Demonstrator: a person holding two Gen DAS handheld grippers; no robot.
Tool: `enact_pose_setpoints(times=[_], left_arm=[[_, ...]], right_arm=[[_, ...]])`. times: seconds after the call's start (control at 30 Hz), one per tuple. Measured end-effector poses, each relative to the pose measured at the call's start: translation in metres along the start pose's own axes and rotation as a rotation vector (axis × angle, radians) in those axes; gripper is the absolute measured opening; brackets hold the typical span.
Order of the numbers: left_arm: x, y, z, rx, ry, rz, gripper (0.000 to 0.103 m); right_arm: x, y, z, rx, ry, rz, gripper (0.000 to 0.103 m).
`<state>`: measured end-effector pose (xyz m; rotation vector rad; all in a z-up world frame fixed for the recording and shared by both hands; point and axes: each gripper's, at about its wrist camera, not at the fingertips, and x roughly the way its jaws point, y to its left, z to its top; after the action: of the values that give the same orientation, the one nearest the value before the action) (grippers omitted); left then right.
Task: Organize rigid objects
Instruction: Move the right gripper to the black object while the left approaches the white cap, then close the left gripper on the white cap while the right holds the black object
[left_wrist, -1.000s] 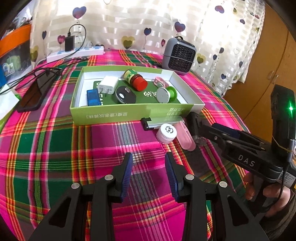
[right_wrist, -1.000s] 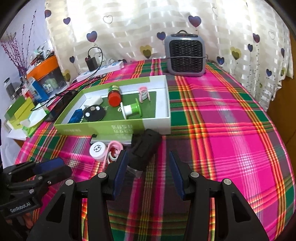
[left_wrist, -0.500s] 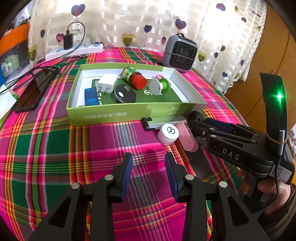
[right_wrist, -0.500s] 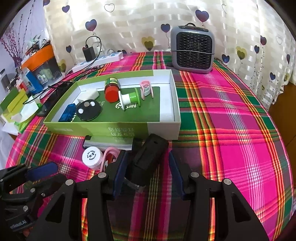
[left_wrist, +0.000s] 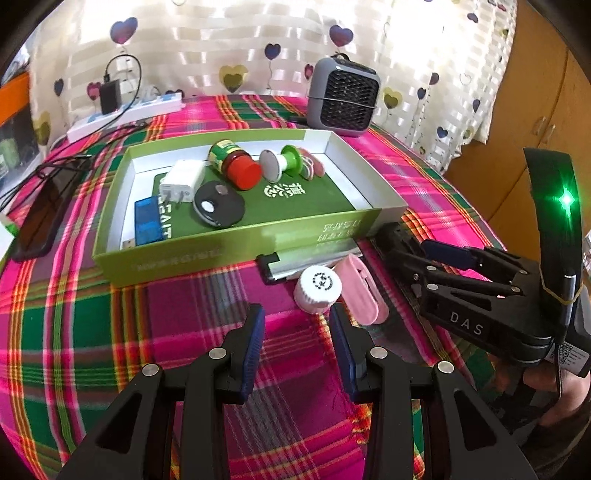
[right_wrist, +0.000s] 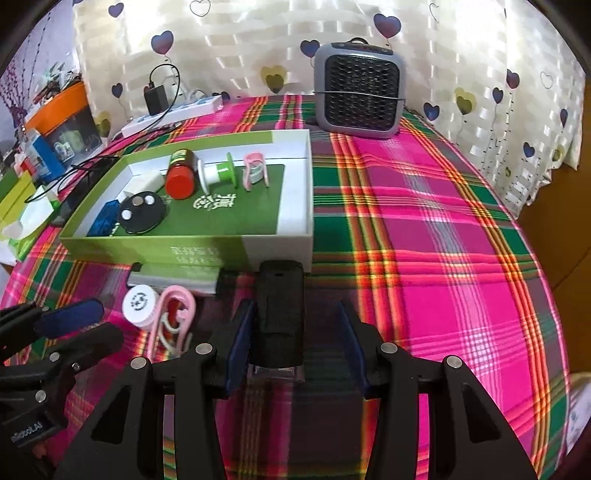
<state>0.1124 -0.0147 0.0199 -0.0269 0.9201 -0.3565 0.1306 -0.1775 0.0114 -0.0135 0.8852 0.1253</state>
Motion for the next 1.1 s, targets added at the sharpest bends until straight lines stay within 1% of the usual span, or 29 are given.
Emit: enact_pose_setpoints(times=[0.13, 0.23, 0.3, 0.47, 0.63, 0.77, 1.1], left_arm=[[0.004, -0.005, 0.003, 0.017, 0.005, 0.005, 0.035], [0.007, -0.011, 0.006, 0.04, 0.006, 0.022, 0.036], [0.01, -0.014, 0.008, 0.052, 0.01, 0.025, 0.036], [0.016, -0.019, 0.013, 0.067, 0.018, 0.064, 0.036], [0.019, -0.022, 0.015, 0.077, 0.016, 0.069, 0.036], [0.02, -0.024, 0.015, 0.076, 0.016, 0.082, 0.036], [0.019, -0.023, 0.014, 0.049, 0.006, 0.078, 0.036]], right_arm=[[0.001, -0.006, 0.001, 0.002, 0.003, -0.016, 0.047], [0.001, -0.011, 0.001, 0.007, 0.006, -0.027, 0.047], [0.001, -0.013, 0.001, 0.012, 0.005, -0.023, 0.047], [0.001, -0.015, 0.002, 0.007, 0.006, -0.018, 0.047], [0.002, -0.017, 0.002, -0.005, 0.007, -0.03, 0.047], [0.002, -0.019, 0.003, -0.001, 0.008, -0.03, 0.047], [0.002, -0.02, 0.003, 0.0, 0.007, -0.028, 0.047]])
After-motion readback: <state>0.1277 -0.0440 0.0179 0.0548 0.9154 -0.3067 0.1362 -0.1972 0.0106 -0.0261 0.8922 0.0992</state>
